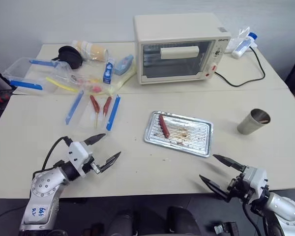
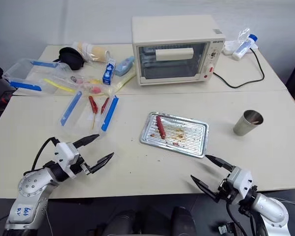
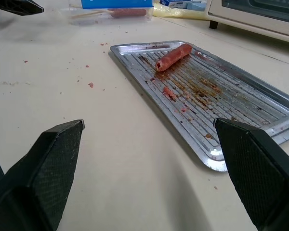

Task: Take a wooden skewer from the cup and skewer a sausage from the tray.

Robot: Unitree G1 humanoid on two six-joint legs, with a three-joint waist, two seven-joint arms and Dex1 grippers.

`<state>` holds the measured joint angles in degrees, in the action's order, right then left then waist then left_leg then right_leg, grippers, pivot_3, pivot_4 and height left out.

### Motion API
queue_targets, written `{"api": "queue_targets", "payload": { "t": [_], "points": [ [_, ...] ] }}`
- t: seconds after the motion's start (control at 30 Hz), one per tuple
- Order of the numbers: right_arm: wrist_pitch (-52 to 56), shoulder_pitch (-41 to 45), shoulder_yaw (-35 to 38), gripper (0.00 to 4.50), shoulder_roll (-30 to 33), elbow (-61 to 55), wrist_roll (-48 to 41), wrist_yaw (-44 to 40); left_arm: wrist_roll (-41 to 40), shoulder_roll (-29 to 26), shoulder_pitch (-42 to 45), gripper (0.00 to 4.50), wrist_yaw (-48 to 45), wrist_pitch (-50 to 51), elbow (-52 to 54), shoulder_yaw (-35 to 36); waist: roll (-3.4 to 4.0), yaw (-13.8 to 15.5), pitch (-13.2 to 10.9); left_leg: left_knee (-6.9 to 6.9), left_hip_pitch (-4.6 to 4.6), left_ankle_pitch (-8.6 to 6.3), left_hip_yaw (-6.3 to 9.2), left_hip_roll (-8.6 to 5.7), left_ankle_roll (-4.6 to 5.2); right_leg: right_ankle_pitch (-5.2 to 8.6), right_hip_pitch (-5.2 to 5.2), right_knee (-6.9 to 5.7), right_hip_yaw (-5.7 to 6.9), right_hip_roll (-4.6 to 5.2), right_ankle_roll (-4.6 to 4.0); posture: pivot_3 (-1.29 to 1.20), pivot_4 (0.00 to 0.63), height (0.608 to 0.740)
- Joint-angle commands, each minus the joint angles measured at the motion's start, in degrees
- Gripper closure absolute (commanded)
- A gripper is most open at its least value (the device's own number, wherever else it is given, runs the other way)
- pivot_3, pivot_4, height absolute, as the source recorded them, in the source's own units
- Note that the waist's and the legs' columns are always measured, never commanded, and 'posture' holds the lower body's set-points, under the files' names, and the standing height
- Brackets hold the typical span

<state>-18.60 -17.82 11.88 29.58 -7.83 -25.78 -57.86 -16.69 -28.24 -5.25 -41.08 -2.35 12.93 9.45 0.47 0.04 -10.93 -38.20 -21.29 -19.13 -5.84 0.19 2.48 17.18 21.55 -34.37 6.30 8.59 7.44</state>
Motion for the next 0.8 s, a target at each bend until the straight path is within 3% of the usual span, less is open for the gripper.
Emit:
{"api": "queue_targets", "payload": {
  "t": [0.03,0.13,0.27,0.33,0.5,0.63,0.8],
  "points": [
    [1.17,0.17,2.10,0.00,1.17,-3.74,-3.01,0.45,-3.54,-1.24,-0.22,0.01,-2.24,1.54,1.92,0.63,0.00,0.02,0.00,0.00,0.00,-0.01,0.00,0.00,-0.01,0.00,0.00,0.01,-0.01,0.00,0.00,0.00,0.150,0.740],
    [5.51,-0.10,5.74,0.00,3.15,-8.22,-7.01,2.63,-10.98,-4.57,-0.27,0.01,-7.95,8.15,4.91,1.02,0.01,0.02,0.00,-0.02,-0.01,0.00,0.00,0.04,-0.01,0.00,0.00,-0.01,-0.06,0.06,-0.01,0.00,0.150,0.740],
    [9.99,-4.33,19.60,0.00,7.58,-10.69,-12.24,4.56,-20.40,-8.44,4.60,0.01,-14.99,15.19,7.93,-0.14,0.06,0.78,0.00,-0.04,-0.04,-0.03,0.09,0.04,-0.05,0.01,-0.05,0.07,-0.30,0.13,-0.03,0.00,0.150,0.740],
    [9.64,-7.93,29.31,0.00,10.02,-6.65,-12.04,3.39,-20.22,-6.97,10.46,0.01,-14.72,15.60,6.88,-2.29,0.09,1.96,-0.01,-0.06,-0.04,-0.07,0.13,-0.01,-0.13,0.01,-0.08,0.32,-0.29,0.07,-0.03,0.00,0.150,0.740],
    [8.36,-13.59,42.51,0.00,12.26,1.67,-11.25,-0.57,-18.14,-4.34,17.79,0.01,-19.18,14.94,2.40,-8.38,-0.02,1.98,0.07,0.07,0.06,0.02,-0.03,-0.12,0.04,0.00,-0.15,0.33,-0.12,-0.14,0.01,0.00,0.150,0.740],
    [10.65,-14.59,46.50,0.00,15.96,3.47,-10.82,-2.37,-17.39,-1.89,23.17,0.01,-21.06,13.20,-2.79,-9.88,0.02,1.12,0.09,0.06,0.10,0.07,-0.20,-0.11,0.13,-0.02,-0.09,0.29,-0.08,-0.16,0.04,0.00,0.150,0.740],
    [23.33,-10.46,42.79,0.00,29.45,0.02,-9.21,-2.40,-16.41,1.37,24.96,0.01,-20.13,11.93,-4.31,-10.30,0.05,-0.19,0.11,0.06,0.22,0.07,-0.34,-0.05,0.15,-0.04,-0.07,0.23,-0.26,-0.10,0.07,0.00,0.150,0.740]
  ]
}}
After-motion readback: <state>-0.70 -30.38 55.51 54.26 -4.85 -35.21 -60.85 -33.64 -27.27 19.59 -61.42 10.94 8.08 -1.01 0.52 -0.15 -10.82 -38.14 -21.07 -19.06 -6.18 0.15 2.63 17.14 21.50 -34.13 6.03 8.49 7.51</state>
